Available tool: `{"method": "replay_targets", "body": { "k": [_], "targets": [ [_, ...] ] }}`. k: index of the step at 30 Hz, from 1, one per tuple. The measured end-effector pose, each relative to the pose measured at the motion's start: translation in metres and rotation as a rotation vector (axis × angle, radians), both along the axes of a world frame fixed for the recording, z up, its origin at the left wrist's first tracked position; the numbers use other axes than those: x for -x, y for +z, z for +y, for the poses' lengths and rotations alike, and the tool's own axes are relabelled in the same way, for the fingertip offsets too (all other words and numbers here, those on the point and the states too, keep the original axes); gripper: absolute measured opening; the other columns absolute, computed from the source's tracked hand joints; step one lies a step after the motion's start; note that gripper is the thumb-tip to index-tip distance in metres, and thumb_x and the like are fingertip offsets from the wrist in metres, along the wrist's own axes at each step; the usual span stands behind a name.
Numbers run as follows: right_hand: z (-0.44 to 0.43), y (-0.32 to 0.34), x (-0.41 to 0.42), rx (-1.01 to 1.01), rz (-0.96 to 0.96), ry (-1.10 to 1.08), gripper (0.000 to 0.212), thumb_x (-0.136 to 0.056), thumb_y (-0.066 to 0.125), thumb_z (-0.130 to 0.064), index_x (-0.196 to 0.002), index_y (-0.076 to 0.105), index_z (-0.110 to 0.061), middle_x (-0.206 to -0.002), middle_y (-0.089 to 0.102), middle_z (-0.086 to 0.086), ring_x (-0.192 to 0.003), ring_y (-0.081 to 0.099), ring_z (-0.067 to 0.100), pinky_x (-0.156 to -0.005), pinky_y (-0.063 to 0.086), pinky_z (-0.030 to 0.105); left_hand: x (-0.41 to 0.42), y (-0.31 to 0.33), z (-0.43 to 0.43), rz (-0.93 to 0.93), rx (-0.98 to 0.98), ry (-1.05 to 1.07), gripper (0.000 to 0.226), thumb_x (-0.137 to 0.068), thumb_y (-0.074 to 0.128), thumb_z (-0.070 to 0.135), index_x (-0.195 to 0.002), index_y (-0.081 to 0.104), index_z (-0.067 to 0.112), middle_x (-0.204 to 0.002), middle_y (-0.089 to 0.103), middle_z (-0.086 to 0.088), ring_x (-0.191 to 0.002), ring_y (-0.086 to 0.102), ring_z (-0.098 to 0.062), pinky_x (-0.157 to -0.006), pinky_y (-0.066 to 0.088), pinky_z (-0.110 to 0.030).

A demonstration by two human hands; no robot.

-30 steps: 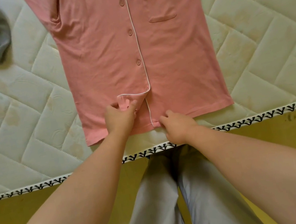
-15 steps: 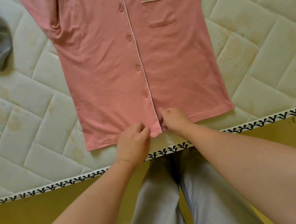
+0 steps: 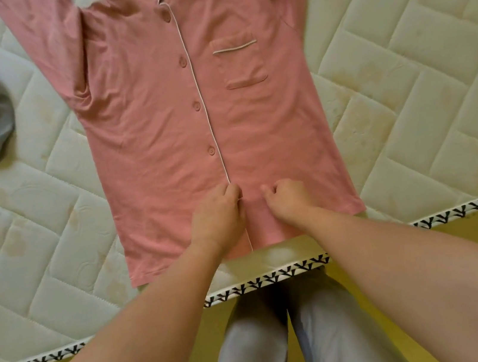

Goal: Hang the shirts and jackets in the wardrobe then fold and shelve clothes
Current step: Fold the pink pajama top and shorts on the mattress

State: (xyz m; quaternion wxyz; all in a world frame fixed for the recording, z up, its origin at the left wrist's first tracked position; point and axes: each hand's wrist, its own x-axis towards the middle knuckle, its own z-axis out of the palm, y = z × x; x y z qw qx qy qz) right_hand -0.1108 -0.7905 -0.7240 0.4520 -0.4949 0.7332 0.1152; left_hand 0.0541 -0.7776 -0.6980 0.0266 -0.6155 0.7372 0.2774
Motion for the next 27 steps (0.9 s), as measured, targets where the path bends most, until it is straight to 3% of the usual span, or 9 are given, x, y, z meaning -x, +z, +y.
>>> {"method": "replay_targets", "body": {
  "k": [3, 7, 14, 19, 23, 27],
  "targets": [
    [-0.039, 0.003, 0.032, 0.075, 0.099, -0.083, 0.043, -0.099, 0.044, -0.045, -0.111, 0.066, -0.01, -0.12, 0.065, 0.019, -0.114, 0.06, 0.037, -0.09, 0.047, 0.038, 0.025, 0.0, -0.053, -0.017, 0.054, -0.031, 0.028, -0.09, 0.059, 0.017, -0.117, 0.061, 0.01, -0.117, 0.059, -0.011, -0.105, 0.055, -0.036, -0.083, 0.042, -0.045],
    [-0.094, 0.005, 0.072, 0.163, 0.117, -0.223, 0.044, -0.1, 0.044, -0.039, -0.124, 0.059, -0.006, -0.127, 0.061, 0.021, -0.117, 0.057, 0.038, -0.095, 0.046, 0.039, 0.058, 0.0, -0.129, -0.131, 0.044, -0.062, 0.049, -0.09, 0.057, 0.025, -0.138, 0.046, 0.016, -0.144, 0.044, -0.005, -0.128, 0.043, -0.029, -0.099, 0.04, -0.043],
    [-0.19, -0.008, 0.112, 0.323, 0.036, -0.456, 0.033, -0.095, 0.051, -0.031, -0.113, 0.062, -0.006, -0.119, 0.065, 0.018, -0.112, 0.059, 0.036, -0.091, 0.046, 0.035, 0.093, -0.01, -0.231, -0.231, -0.011, -0.131, 0.092, -0.085, 0.071, 0.039, -0.157, 0.017, 0.018, -0.166, 0.013, -0.003, -0.151, 0.014, -0.028, -0.117, 0.027, -0.049],
    [-0.267, -0.016, 0.126, 0.426, -0.106, -0.644, 0.037, -0.09, 0.058, -0.044, -0.114, 0.055, -0.015, -0.117, 0.063, 0.008, -0.106, 0.061, 0.028, -0.08, 0.041, 0.028, 0.114, -0.021, -0.303, -0.241, -0.042, -0.108, 0.122, -0.072, 0.079, 0.057, -0.159, 0.0, 0.024, -0.168, -0.005, 0.003, -0.154, -0.001, -0.029, -0.119, 0.02, -0.059],
    [-0.33, -0.018, 0.116, 0.6, 0.001, -0.389, 0.071, -0.077, 0.067, -0.061, -0.126, 0.041, -0.017, -0.127, 0.049, 0.012, -0.111, 0.057, 0.033, -0.088, 0.047, 0.039, 0.127, -0.035, -0.34, -0.3, -0.185, -0.105, 0.139, -0.062, 0.084, 0.061, -0.158, -0.013, 0.031, -0.166, -0.017, 0.008, -0.153, -0.011, -0.034, -0.11, 0.023, -0.072],
    [-0.378, -0.023, 0.107, 0.57, 0.125, -0.235, 0.075, -0.076, 0.072, -0.036, -0.135, 0.031, -0.015, -0.132, 0.043, 0.014, -0.12, 0.051, 0.035, -0.09, 0.046, 0.043, 0.133, -0.047, -0.348, -0.335, -0.251, -0.118, 0.144, -0.06, 0.085, 0.063, -0.155, -0.018, 0.032, -0.164, -0.023, 0.008, -0.152, -0.015, -0.036, -0.104, 0.023, -0.079]
  ]
}}
